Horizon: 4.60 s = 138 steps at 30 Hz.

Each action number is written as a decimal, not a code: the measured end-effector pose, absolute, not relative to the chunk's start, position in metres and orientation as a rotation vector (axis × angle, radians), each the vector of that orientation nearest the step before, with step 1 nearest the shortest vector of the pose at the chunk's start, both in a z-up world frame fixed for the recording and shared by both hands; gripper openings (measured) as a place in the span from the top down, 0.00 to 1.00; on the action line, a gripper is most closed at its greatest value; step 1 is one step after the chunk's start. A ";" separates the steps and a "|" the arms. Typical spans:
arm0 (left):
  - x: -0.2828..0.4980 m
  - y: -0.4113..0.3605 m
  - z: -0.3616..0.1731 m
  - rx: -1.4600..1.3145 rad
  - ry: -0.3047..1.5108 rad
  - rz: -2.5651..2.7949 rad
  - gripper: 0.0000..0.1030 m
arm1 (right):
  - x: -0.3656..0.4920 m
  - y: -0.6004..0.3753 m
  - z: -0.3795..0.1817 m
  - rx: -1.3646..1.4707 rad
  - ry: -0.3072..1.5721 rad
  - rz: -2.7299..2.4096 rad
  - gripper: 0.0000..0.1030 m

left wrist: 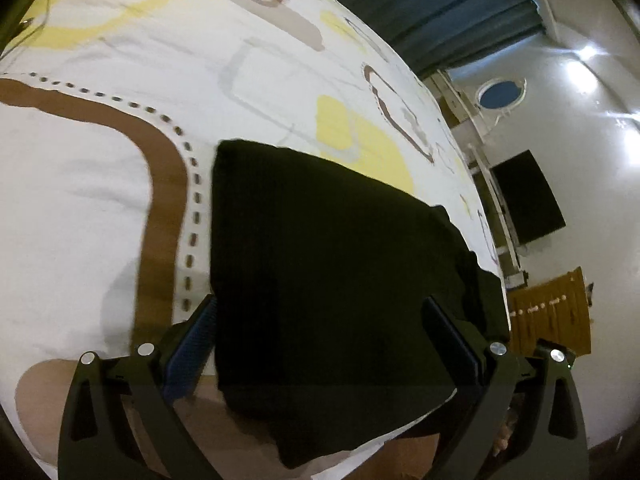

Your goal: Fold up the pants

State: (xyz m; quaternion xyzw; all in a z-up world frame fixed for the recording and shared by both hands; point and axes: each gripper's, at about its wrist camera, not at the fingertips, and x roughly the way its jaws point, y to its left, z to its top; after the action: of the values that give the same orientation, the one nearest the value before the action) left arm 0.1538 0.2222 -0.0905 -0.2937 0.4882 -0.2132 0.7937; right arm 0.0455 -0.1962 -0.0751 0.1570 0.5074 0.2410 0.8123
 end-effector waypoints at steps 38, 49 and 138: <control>0.161 0.055 0.039 -0.393 0.886 -0.650 0.73 | 0.029 -0.271 -0.046 0.523 0.946 0.442 0.41; 0.163 -0.035 0.042 -0.311 0.934 -0.752 0.73 | 0.016 -0.318 -0.044 0.623 0.889 0.375 0.41; 0.145 -0.294 -0.003 -0.041 1.013 -0.737 0.33 | -0.041 -0.494 -0.064 0.929 0.729 0.126 0.40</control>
State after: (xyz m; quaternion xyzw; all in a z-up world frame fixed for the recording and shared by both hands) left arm 0.1445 -0.2936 -0.0028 -0.0192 0.4740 -0.3447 0.8101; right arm -0.0414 -0.4942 -0.0637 0.4379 0.3433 0.0594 0.8288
